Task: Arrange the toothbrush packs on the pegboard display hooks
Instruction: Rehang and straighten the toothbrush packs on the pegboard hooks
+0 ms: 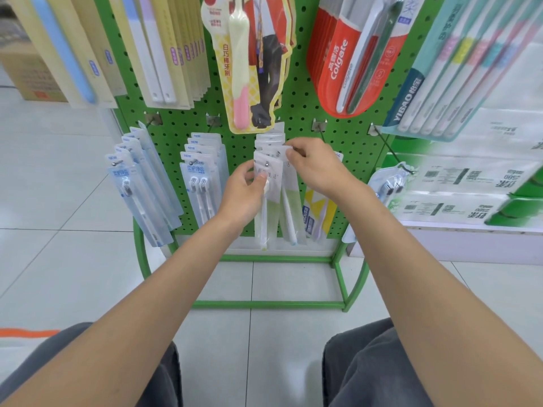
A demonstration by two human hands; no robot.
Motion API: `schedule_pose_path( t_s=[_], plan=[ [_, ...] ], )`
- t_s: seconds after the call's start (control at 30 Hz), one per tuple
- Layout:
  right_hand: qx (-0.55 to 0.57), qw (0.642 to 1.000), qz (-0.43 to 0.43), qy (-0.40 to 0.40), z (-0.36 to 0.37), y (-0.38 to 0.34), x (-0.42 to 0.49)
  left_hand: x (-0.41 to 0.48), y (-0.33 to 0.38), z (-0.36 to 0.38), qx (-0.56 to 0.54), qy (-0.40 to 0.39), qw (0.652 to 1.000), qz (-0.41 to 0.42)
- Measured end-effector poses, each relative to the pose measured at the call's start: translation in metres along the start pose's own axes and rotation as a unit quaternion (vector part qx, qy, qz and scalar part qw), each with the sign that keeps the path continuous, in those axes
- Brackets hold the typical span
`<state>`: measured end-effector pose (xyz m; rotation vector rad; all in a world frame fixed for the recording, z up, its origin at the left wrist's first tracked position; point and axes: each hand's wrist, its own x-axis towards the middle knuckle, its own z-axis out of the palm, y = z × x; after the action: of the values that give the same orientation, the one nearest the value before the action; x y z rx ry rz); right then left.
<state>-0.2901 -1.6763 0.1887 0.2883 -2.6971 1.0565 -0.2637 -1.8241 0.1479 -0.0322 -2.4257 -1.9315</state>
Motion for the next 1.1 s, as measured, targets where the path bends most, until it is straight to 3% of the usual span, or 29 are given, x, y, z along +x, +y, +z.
schedule_pose_path(
  t_s=[0.23,0.5,0.73,1.1],
  plan=[
    [0.027,0.999,0.003,0.025,0.008,-0.006,0.002,-0.003,0.002,-0.002,-0.004,-0.003,1.0,-0.004],
    [-0.063,0.995,-0.001,0.081,0.0,-0.001,0.012,0.0,0.002,-0.002,-0.007,0.007,1.0,-0.005],
    [-0.166,0.986,-0.021,0.013,0.002,0.0,0.031,0.008,0.001,0.0,-0.01,0.001,1.0,0.015],
    [-0.106,0.994,-0.008,0.023,0.0,0.002,0.034,0.011,0.002,-0.005,-0.024,0.012,1.0,0.001]
  ],
)
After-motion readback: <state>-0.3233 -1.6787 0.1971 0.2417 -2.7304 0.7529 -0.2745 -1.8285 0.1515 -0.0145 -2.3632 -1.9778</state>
